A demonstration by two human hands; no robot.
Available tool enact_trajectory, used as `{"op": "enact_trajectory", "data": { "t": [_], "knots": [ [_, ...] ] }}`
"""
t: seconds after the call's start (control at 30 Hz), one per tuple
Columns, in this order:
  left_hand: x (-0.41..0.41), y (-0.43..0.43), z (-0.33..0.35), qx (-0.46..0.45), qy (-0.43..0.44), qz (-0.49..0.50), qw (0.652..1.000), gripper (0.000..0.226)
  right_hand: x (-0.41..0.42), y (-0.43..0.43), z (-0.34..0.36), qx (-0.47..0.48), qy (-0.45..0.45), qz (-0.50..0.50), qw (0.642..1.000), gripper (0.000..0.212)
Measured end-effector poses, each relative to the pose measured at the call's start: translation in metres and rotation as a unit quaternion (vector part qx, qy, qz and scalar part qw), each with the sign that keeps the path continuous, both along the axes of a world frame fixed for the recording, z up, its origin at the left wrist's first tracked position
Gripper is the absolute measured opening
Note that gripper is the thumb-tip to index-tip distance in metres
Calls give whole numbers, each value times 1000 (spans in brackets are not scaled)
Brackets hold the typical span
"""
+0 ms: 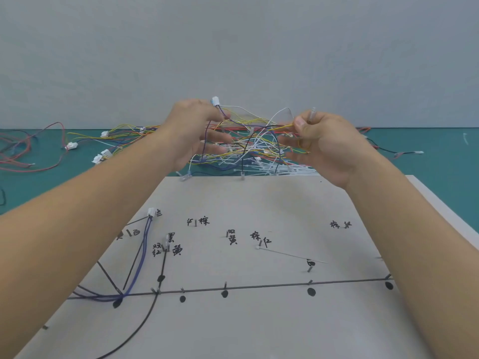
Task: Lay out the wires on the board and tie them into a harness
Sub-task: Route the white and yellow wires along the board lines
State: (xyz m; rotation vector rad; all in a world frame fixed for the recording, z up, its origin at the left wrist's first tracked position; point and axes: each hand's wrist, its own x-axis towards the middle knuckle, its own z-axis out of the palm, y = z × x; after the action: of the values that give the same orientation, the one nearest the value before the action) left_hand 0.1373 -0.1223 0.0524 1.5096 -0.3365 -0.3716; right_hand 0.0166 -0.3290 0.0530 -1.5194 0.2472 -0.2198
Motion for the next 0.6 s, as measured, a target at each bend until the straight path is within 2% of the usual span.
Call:
{"op": "enact_trajectory", "data": {
  "t": [0.13,0.2,0.27,0.37,0.47,0.53,0.6],
  "knots": [
    [-6,-7,-2,70,-15,-146,987,18,3,5,-4,13,-5,21,1000,29],
    [-10,-15,-3,108,-65,-166,978,16,4,7,-5,2,-7,18,1000,28],
    [-10,-20,-3,125,-113,-152,974,8,5,7,-6,-21,-11,3,1000,26],
    [-5,-20,0,132,-127,-127,975,14,6,3,-9,-98,-2,-51,994,21],
    [6,-15,1,152,-132,-35,979,16,5,-4,-11,-148,0,-83,985,15],
    [15,-11,0,124,-99,40,987,14,4,-9,-9,-141,-7,-73,987,18],
    [25,-6,0,95,-62,102,988,11,2,-14,-6,-87,-25,-40,995,25]
  ]
}}
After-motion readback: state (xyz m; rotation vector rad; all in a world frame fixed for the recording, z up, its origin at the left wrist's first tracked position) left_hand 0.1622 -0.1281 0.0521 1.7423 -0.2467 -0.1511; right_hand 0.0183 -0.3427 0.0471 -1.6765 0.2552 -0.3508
